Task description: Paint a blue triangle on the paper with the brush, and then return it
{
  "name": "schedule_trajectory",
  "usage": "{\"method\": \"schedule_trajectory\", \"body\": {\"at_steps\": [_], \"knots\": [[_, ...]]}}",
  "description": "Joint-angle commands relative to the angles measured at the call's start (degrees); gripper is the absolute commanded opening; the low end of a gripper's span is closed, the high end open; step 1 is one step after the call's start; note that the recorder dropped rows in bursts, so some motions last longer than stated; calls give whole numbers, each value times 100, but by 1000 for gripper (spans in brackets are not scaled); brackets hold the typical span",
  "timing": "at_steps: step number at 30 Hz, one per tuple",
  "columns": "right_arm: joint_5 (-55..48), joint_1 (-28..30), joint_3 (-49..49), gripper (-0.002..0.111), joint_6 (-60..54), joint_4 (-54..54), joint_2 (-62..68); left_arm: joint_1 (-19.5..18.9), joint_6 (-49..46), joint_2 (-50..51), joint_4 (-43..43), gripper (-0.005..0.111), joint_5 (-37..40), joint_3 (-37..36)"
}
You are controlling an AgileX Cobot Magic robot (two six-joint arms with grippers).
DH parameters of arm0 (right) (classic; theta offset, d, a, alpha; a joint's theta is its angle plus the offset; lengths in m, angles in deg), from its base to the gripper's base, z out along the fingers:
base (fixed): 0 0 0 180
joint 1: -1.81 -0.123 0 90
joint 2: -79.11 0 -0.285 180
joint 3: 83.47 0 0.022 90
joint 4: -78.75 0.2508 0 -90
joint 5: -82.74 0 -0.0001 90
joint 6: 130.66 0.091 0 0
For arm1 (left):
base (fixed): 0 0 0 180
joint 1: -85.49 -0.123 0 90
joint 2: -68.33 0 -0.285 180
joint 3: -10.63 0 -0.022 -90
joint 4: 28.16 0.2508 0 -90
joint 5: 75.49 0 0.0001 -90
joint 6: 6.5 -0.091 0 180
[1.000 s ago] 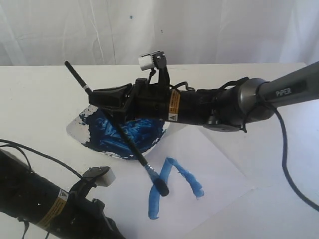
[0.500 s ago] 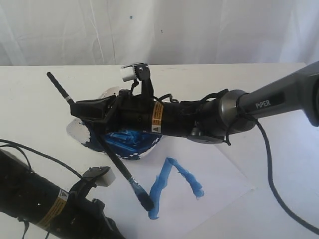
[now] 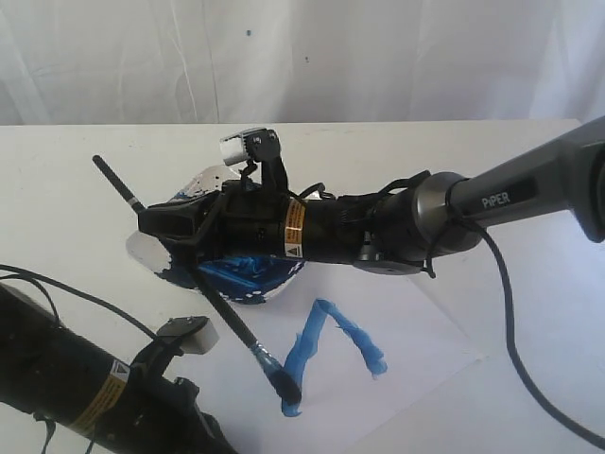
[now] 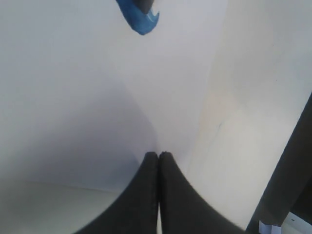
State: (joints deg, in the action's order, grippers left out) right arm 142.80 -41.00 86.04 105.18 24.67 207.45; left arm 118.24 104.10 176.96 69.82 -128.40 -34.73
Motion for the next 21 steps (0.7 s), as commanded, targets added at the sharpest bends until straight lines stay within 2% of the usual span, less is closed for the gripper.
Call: {"method": "schedule_trajectory", "body": {"at_steps": [1, 21], "knots": [[36, -11, -19, 0, -74, 27, 103, -9, -15, -17, 114, 0, 112, -40], [-269, -1, -19, 0, -201, -168, 180, -9, -15, -17, 114, 0, 112, -40]]}}
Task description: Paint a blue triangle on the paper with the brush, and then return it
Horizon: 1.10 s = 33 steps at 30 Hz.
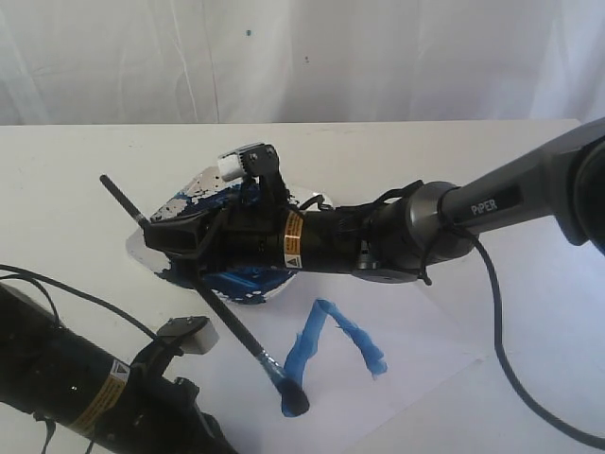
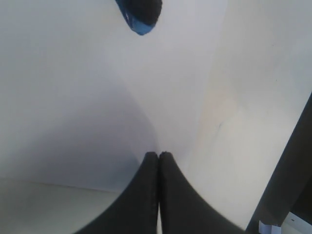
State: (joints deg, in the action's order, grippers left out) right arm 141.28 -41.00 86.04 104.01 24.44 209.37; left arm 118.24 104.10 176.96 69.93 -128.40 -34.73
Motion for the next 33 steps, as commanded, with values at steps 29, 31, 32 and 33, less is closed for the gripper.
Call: {"method": "schedule_trajectory", "body": {"at_steps": [29, 31, 32, 33], "knots": [[-157, 621, -19, 0, -184, -748, -34, -9, -15, -17, 104, 0, 112, -40], [-157, 667, -55, 0, -184, -760, -46, -9, -15, -17, 104, 0, 112, -40], [-134, 700, -101, 0, -184, -715, -48, -9, -15, -17, 104, 0, 112, -40], [-134, 749, -157, 0, -194, -716, -71, -9, -15, -17, 104, 0, 112, -40]]}}
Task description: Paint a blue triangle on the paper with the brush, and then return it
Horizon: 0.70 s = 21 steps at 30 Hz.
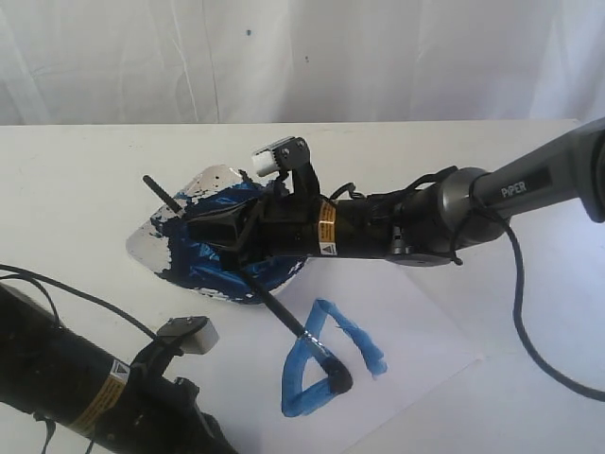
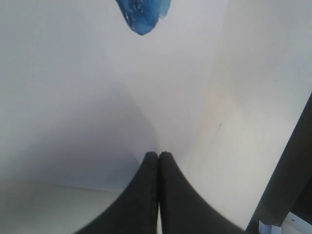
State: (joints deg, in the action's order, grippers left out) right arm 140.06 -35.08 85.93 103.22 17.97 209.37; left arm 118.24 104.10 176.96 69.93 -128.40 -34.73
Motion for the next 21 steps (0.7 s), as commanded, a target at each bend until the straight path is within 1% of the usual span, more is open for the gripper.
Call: {"method": "schedule_trajectory", "body": {"at_steps": [1, 5, 10, 17, 21], "knots": [[-9, 225, -219, 0, -115, -69, -71, -9, -15, -17, 104, 0, 112, -40], [57, 495, -403, 0, -271, -69, -92, -9, -15, -17, 104, 0, 112, -40], [86, 684, -403, 0, -271, -69, -170, -9, -15, -17, 104, 0, 112, -40], [176, 769, -403, 0, -271, -80, -192, -9, -15, -17, 104, 0, 112, -40], [725, 769, -403, 0, -214, -69, -192, -9, -15, -17, 104, 0, 112, -40]]}}
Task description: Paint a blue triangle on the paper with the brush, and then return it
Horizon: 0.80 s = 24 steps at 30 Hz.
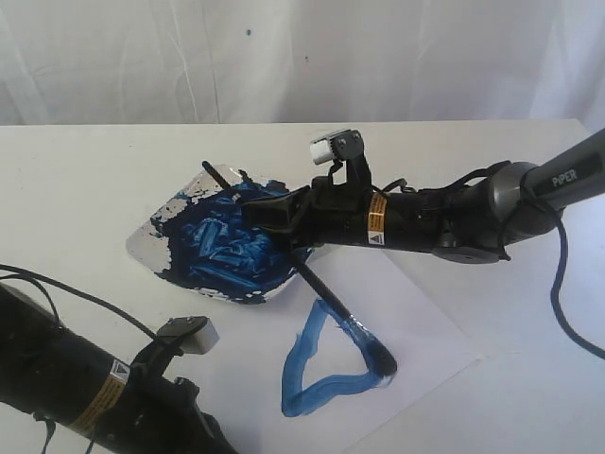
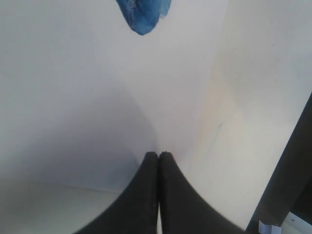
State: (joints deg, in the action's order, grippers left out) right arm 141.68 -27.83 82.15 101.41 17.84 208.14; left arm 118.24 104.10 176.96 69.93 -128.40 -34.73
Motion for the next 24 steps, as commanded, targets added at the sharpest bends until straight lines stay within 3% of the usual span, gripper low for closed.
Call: {"method": "schedule_trajectory", "body": {"at_steps": [1, 12, 24], "knots": [[769, 44, -25, 0, -18, -31, -73, -9, -15, -17, 104, 0, 112, -40], [1103, 44, -10, 0, 227, 548, -506, -9, -15, -17, 104, 0, 112, -40], [1103, -138, 132, 0, 215, 3411, -457, -9, -15, -17, 104, 0, 112, -40]]}}
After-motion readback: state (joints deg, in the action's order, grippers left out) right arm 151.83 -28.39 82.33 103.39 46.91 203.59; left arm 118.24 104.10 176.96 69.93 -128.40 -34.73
